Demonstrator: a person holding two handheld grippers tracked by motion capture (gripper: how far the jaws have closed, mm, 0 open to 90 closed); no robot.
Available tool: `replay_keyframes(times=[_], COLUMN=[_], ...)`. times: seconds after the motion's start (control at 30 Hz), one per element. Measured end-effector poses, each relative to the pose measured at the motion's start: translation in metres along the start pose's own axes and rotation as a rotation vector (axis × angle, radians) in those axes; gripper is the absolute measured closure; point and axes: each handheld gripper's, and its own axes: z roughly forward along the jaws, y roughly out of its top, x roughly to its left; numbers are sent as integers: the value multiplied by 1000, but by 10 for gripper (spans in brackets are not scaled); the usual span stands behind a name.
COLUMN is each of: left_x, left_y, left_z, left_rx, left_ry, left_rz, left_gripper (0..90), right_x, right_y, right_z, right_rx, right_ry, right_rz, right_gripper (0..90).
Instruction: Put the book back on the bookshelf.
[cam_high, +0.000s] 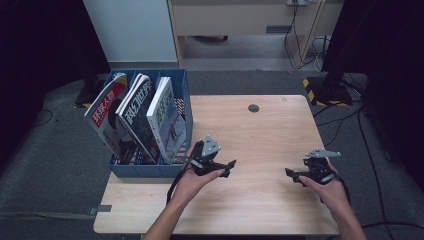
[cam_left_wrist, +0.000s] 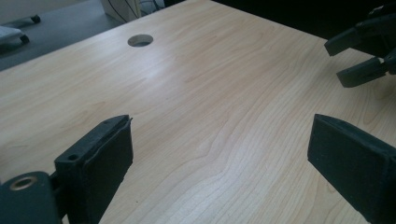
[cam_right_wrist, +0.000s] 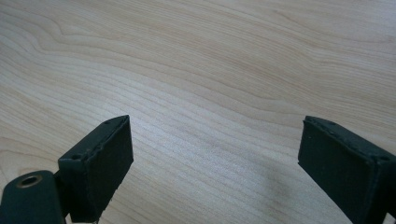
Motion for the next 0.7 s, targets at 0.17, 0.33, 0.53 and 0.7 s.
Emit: replay_keyframes(times=[0.17, 0.33, 0.53, 0.7], left_x=[-4, -8, -11, -10], left_y=[-6, -14, -25, -31], left_z=[14, 28, 44, 54], left_rx=[36, 72, 123, 155], left_ry=[-15, -24, -28, -24], left_rz=[3, 12, 21, 6], left_gripper=[68, 67, 67, 67], right_x=[-1, -1, 1, 1], right_y=[-1, -1, -2, -4], right_z=[0, 1, 4, 7], right_rx=[3, 10, 24, 46], right_ry=[-2, -2, -1, -1], right_rz=[5, 1, -7, -12], right_gripper=[105, 104, 103, 83])
